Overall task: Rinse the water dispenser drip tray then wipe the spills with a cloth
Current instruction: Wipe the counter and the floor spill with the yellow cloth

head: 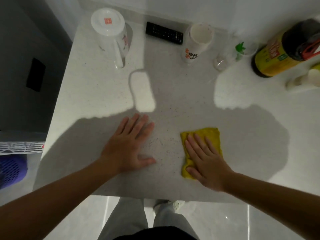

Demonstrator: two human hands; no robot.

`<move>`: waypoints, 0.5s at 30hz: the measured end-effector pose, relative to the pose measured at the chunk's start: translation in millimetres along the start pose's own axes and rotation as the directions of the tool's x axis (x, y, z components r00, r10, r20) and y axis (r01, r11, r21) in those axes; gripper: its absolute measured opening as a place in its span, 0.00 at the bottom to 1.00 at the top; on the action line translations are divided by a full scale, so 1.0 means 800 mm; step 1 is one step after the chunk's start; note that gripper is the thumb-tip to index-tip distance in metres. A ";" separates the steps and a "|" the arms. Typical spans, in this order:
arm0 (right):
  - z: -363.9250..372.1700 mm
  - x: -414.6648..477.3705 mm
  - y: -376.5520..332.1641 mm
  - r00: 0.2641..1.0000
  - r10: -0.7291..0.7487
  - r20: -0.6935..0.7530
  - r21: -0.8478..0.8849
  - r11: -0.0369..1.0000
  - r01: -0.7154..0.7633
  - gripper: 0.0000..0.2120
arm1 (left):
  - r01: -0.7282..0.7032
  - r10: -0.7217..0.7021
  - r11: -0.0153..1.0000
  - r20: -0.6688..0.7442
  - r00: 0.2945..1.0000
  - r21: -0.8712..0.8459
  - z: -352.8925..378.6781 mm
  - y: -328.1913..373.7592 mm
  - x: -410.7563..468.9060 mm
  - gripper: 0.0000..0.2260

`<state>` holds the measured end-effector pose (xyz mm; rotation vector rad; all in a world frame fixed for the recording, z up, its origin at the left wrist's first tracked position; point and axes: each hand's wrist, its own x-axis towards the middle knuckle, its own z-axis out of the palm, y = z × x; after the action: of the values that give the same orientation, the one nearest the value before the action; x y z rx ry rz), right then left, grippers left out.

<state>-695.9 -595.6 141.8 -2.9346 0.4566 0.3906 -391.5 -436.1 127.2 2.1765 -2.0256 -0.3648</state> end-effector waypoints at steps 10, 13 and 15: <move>0.030 0.008 -0.182 0.810 0.504 -0.300 0.194 0.864 -0.465 0.23 | 0.040 -0.156 0.897 -0.231 0.960 -0.440 -0.011 -0.012 -0.023 0.24; 0.031 0.006 -0.207 0.757 0.538 -0.370 0.191 0.842 -0.505 0.12 | 0.088 -0.198 0.865 -0.175 0.964 -0.494 -0.027 -0.010 -0.061 0.19; 0.027 0.004 -0.221 0.778 0.513 -0.363 0.164 0.857 -0.489 0.09 | 0.044 -0.133 0.884 -0.162 0.978 -0.466 -0.036 -0.005 -0.106 0.17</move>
<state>-642.2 -426.0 138.3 -2.7826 1.2969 -0.1818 -384.6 -352.9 160.4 1.9244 -1.5461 -0.5613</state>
